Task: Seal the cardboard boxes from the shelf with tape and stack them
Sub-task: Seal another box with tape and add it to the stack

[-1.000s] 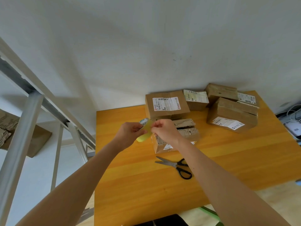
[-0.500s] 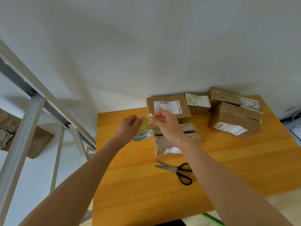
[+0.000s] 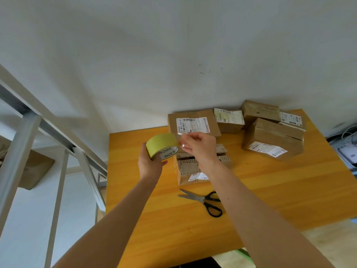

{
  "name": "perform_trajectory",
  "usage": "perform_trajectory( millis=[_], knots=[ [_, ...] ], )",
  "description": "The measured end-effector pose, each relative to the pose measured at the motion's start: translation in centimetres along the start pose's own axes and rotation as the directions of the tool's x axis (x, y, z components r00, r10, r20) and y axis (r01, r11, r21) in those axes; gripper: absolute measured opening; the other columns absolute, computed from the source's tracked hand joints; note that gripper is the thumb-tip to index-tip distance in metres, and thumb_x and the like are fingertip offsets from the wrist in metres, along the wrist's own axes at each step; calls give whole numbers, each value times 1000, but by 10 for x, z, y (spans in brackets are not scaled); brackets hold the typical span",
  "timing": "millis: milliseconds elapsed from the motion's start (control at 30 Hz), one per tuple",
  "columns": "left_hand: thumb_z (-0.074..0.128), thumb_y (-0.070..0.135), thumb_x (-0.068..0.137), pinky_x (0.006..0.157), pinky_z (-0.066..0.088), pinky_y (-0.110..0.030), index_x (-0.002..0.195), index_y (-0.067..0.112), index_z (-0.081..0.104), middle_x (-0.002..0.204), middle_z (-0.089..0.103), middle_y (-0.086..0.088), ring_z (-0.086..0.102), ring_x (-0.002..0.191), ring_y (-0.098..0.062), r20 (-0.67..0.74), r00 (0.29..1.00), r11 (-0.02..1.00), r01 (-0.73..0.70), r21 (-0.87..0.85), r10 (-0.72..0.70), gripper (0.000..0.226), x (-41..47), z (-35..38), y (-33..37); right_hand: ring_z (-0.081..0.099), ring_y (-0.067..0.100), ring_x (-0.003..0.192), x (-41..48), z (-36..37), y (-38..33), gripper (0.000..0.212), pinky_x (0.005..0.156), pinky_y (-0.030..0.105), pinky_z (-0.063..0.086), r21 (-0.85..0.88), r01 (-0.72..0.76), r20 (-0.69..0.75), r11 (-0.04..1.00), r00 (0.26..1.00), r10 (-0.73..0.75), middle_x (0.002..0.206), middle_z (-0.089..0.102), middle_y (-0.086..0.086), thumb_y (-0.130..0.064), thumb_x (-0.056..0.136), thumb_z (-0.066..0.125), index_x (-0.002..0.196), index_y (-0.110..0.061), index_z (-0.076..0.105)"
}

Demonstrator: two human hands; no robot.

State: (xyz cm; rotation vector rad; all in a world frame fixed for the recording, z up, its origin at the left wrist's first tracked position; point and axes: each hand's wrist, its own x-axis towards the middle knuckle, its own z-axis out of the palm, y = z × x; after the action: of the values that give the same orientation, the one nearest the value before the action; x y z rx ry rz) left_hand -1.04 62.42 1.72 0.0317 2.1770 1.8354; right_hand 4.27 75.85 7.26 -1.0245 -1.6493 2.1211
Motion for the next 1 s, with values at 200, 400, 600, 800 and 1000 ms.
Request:
perform_trajectory(
  millis=[200,400,600,800,1000],
  knots=[
    [42,-13,79,47,39,-30,101,15,45,84,53,-5,54,74,-29,115,984,815,-178,552,137,35,25,-20,-2,73,12,71,13,-44,-8,5,59,18,56,-119,-80,-129,990,990,65,72,74,2,-6,83,73,87,-8,69],
    [45,-8,83,52,38,-36,112,11,44,95,53,-10,53,74,-34,213,963,556,-269,786,165,35,36,-29,0,74,13,74,22,-80,-11,12,66,24,59,-103,-110,-242,989,967,83,81,75,5,-7,83,73,94,-5,69],
    [54,-6,84,64,54,-47,132,16,38,111,53,-14,59,87,-36,321,936,424,-353,834,148,55,34,-36,-4,73,12,82,29,-116,-6,14,65,22,58,-186,-205,-257,961,954,154,89,75,4,-12,83,74,95,-11,69],
    [62,-2,83,57,48,-36,130,15,40,107,54,-12,58,86,-31,380,901,381,-432,817,208,54,32,-34,-9,68,10,90,38,-124,-4,9,83,27,51,-206,-218,-322,954,936,144,89,74,-2,-15,83,74,89,-18,68],
    [66,3,82,56,44,-30,124,6,36,107,54,-12,60,91,-28,378,917,140,-394,908,129,52,35,-24,0,73,12,81,44,-134,-7,18,63,20,49,-152,-287,-282,946,930,237,86,76,5,-10,81,76,97,-5,70]
  ],
)
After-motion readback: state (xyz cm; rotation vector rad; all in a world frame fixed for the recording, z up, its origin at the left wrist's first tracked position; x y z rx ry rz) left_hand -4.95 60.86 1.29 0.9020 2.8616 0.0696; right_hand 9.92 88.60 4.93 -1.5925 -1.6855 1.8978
